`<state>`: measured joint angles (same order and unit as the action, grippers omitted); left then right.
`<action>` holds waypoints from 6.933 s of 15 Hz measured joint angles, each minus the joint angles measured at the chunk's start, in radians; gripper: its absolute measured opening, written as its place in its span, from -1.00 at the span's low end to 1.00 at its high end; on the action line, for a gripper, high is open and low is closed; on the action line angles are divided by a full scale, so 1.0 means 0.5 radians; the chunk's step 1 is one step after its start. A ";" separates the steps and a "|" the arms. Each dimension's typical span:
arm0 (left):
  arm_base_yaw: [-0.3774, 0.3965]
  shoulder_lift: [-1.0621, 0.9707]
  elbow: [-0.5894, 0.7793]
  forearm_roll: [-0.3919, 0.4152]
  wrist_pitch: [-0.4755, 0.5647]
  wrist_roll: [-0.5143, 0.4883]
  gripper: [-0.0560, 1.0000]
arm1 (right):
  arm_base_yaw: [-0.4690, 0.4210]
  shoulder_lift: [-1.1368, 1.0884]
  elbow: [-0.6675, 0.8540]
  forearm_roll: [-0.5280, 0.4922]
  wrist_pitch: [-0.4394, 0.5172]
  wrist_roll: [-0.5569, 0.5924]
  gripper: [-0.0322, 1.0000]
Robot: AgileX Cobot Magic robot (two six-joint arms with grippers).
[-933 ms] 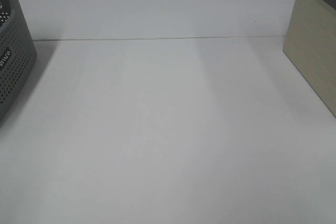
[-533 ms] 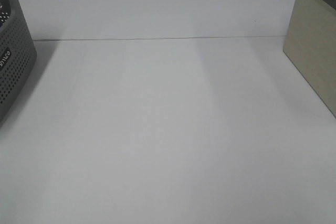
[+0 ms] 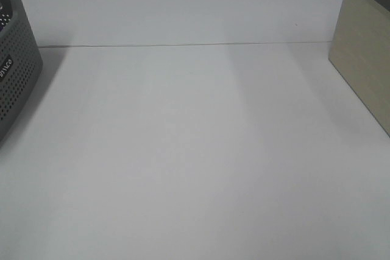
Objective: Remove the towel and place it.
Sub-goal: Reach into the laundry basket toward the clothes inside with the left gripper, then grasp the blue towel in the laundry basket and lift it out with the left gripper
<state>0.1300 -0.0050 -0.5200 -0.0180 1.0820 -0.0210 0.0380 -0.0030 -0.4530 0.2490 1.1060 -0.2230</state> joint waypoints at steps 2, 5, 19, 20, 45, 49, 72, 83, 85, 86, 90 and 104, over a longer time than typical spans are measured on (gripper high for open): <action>0.000 0.000 0.000 0.000 0.000 0.000 0.97 | 0.018 0.000 0.000 0.006 0.000 0.000 0.44; 0.000 0.000 0.000 0.000 0.000 0.000 0.97 | 0.018 0.000 0.000 0.006 0.000 0.000 0.44; 0.000 0.000 0.000 0.000 0.000 0.000 0.97 | 0.018 0.000 0.000 0.006 0.000 0.000 0.44; 0.000 0.000 0.000 0.000 0.000 0.000 0.97 | 0.018 0.000 0.000 0.006 0.000 0.000 0.44; 0.000 0.882 -0.536 0.018 0.196 0.864 0.97 | 0.018 0.000 0.000 0.006 0.000 -0.002 0.44; 0.000 1.602 -1.014 0.082 0.196 1.348 0.97 | 0.018 0.000 0.000 0.006 0.000 -0.002 0.44; 0.242 4.360 -2.582 0.688 -0.640 2.328 0.91 | 0.018 0.000 0.000 0.006 0.000 -0.002 0.44; 0.206 4.498 -2.610 0.682 -0.430 2.316 0.01 | 0.018 0.000 0.000 0.006 0.000 -0.002 0.44; 0.196 4.498 -2.610 0.682 -0.326 2.266 -0.25 | 0.018 0.000 0.000 0.006 0.000 -0.002 0.44; 0.186 4.498 -2.610 0.680 -0.322 2.248 -0.29 | 0.018 0.000 0.000 0.006 0.000 -0.002 0.44; 0.128 4.490 -2.610 0.680 -0.332 2.242 -0.85 | 0.018 0.000 0.000 0.006 0.000 -0.002 0.44; 0.122 3.622 -2.890 0.370 0.254 1.798 -0.89 | 0.018 0.000 0.000 0.006 0.000 -0.002 0.44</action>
<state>0.1910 1.8060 -1.9650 0.1670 1.2090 0.8780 0.0470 -0.0030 -0.4530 0.2520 1.1060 -0.2240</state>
